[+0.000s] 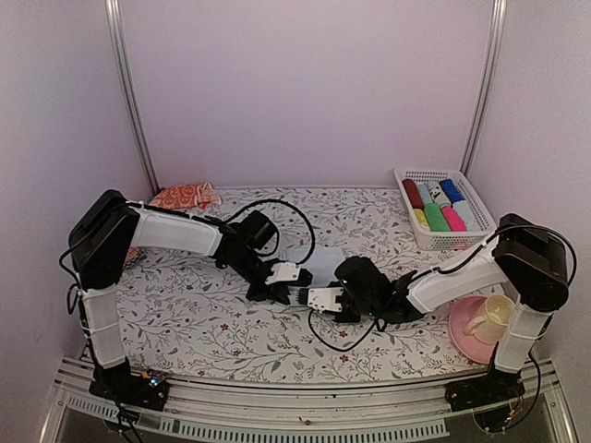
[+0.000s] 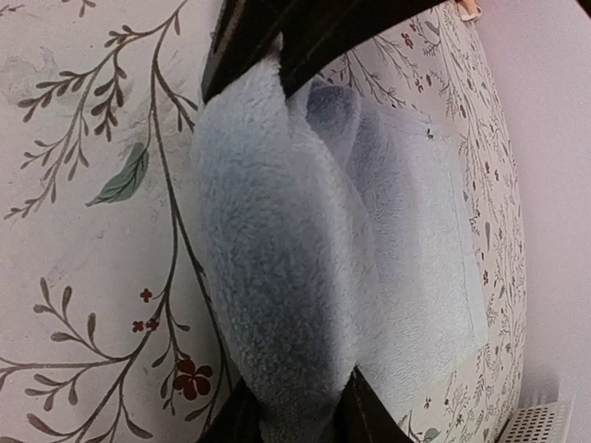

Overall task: Roll the towels
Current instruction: Roll the towel at the center of the board.

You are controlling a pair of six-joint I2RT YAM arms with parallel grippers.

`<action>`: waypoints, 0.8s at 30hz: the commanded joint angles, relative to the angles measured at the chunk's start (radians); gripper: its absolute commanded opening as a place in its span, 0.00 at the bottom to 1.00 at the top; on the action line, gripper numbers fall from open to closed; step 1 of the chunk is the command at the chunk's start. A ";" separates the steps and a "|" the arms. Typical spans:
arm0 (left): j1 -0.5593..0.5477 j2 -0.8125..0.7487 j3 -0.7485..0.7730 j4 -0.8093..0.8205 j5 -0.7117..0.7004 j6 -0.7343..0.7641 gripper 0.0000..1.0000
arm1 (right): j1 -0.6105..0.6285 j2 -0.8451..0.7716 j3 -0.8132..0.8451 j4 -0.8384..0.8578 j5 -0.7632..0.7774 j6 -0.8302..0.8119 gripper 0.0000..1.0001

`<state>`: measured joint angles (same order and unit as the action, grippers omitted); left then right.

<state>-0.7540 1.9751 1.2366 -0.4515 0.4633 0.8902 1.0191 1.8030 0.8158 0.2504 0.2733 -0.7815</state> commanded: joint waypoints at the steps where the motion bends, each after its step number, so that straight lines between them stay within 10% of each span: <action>1: 0.005 0.030 -0.042 -0.153 -0.034 0.004 0.02 | -0.025 0.040 0.079 -0.144 -0.048 0.082 0.22; 12: 0.040 -0.130 -0.144 -0.012 -0.078 -0.045 0.49 | -0.046 0.064 0.180 -0.360 -0.191 0.194 0.14; 24: 0.057 -0.353 -0.389 0.319 -0.135 -0.025 0.57 | -0.110 0.092 0.332 -0.602 -0.427 0.266 0.12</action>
<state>-0.7044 1.6947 0.9230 -0.2951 0.3511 0.8383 0.9291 1.8626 1.0962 -0.2100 -0.0246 -0.5613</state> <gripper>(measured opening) 0.572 0.133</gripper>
